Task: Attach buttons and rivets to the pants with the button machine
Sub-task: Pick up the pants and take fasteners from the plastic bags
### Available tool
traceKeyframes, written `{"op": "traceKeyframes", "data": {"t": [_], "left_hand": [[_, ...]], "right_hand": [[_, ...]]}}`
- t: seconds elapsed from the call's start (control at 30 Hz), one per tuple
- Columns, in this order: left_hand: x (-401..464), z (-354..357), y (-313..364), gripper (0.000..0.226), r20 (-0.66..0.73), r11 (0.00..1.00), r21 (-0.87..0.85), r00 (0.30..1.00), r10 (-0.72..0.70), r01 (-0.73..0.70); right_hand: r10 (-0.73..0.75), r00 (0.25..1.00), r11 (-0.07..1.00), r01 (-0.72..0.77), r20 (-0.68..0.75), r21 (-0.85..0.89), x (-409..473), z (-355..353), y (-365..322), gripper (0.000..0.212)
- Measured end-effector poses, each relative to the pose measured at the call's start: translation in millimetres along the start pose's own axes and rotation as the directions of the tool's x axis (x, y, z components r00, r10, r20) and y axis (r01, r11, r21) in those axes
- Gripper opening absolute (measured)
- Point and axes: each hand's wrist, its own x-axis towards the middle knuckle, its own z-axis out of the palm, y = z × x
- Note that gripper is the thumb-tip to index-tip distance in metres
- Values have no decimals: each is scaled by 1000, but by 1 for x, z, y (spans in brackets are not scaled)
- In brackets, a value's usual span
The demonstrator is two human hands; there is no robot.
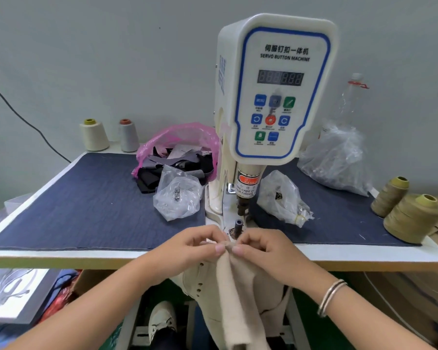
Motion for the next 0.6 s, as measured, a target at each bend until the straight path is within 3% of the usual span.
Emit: {"op": "traceKeyframes", "data": {"t": [0.17, 0.37, 0.6], "left_hand": [[17, -1, -2, 16, -60, 991, -133, 997, -41, 33], [36, -9, -10, 24, 5, 992, 26, 993, -122, 122], [45, -30, -28, 17, -95, 986, 58, 984, -148, 154]], "right_hand": [[-28, 997, 994, 21, 69, 104, 3, -20, 11, 21], [44, 998, 971, -51, 34, 233, 21, -20, 38, 16], [129, 981, 919, -65, -142, 388, 39, -8, 57, 20]]}}
